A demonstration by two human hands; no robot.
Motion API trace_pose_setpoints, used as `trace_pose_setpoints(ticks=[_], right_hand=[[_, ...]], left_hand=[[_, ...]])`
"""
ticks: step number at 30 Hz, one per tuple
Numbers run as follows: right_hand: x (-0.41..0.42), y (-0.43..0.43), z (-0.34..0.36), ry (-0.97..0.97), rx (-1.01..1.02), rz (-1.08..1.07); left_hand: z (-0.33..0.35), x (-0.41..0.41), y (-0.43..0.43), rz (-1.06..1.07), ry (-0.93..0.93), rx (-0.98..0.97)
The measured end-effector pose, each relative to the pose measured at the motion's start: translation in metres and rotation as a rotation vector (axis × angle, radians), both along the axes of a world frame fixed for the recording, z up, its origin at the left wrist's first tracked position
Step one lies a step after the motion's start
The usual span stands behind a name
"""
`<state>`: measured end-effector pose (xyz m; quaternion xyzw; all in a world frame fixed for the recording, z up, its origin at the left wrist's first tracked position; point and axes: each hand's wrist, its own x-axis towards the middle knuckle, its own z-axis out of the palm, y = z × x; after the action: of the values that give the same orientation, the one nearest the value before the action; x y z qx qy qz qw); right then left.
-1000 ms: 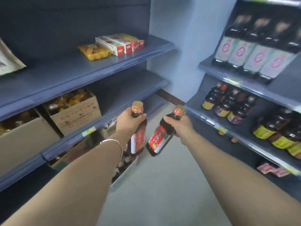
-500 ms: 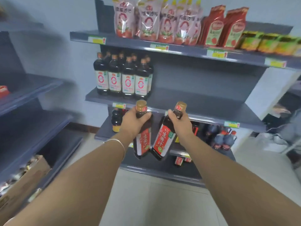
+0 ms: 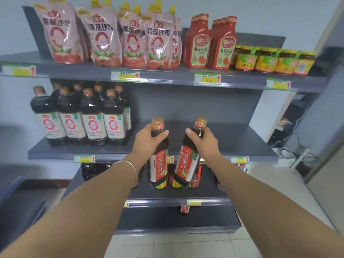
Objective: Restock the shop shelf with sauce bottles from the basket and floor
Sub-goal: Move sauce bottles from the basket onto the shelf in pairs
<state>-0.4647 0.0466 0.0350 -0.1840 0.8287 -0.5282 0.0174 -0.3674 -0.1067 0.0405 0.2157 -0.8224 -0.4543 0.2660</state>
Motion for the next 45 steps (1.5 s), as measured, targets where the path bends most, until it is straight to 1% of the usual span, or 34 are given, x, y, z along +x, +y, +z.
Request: trace_pose_setpoints(ticks=[6, 8, 11, 16, 21, 29, 32, 35, 37, 40, 42, 45], right_hand=[[-0.065, -0.037, 0.003, 0.031, -0.018, 0.016], [-0.084, -0.050, 0.002, 0.047, -0.025, 0.038], [-0.113, -0.070, -0.002, 0.061, -0.026, 0.070], [-0.160, -0.100, -0.016, 0.078, -0.013, 0.114], [-0.191, -0.122, -0.038, 0.045, 0.003, 0.193], [-0.204, -0.147, -0.051, 0.034, -0.088, 0.189], [-0.203, -0.147, -0.057, -0.070, -0.170, 0.167], [-0.204, -0.140, -0.067, -0.180, -0.213, 0.217], [-0.205, -0.134, -0.083, -0.253, -0.171, 0.237], [-0.202, -0.126, -0.114, -0.311, -0.060, 0.193], [-0.200, -0.125, -0.130, -0.304, -0.021, 0.159], [-0.201, -0.128, -0.141, -0.259, -0.015, 0.115]], left_hand=[[0.002, -0.069, -0.046, 0.010, -0.021, -0.060], [0.000, -0.090, -0.055, 0.025, -0.006, -0.053], [-0.006, -0.119, -0.069, 0.040, 0.023, -0.016], [-0.020, -0.159, -0.082, -0.010, 0.039, 0.046], [-0.027, -0.187, -0.095, -0.013, 0.145, 0.216], [-0.039, -0.212, -0.103, -0.096, 0.194, 0.318], [-0.040, -0.213, -0.107, -0.137, 0.177, 0.311], [-0.049, -0.207, -0.110, -0.162, 0.140, 0.324], [-0.059, -0.203, -0.107, -0.157, 0.131, 0.352], [-0.076, -0.199, -0.102, -0.071, 0.109, 0.388], [-0.088, -0.198, -0.101, -0.023, 0.058, 0.399], [-0.098, -0.196, -0.104, 0.004, 0.005, 0.355]])
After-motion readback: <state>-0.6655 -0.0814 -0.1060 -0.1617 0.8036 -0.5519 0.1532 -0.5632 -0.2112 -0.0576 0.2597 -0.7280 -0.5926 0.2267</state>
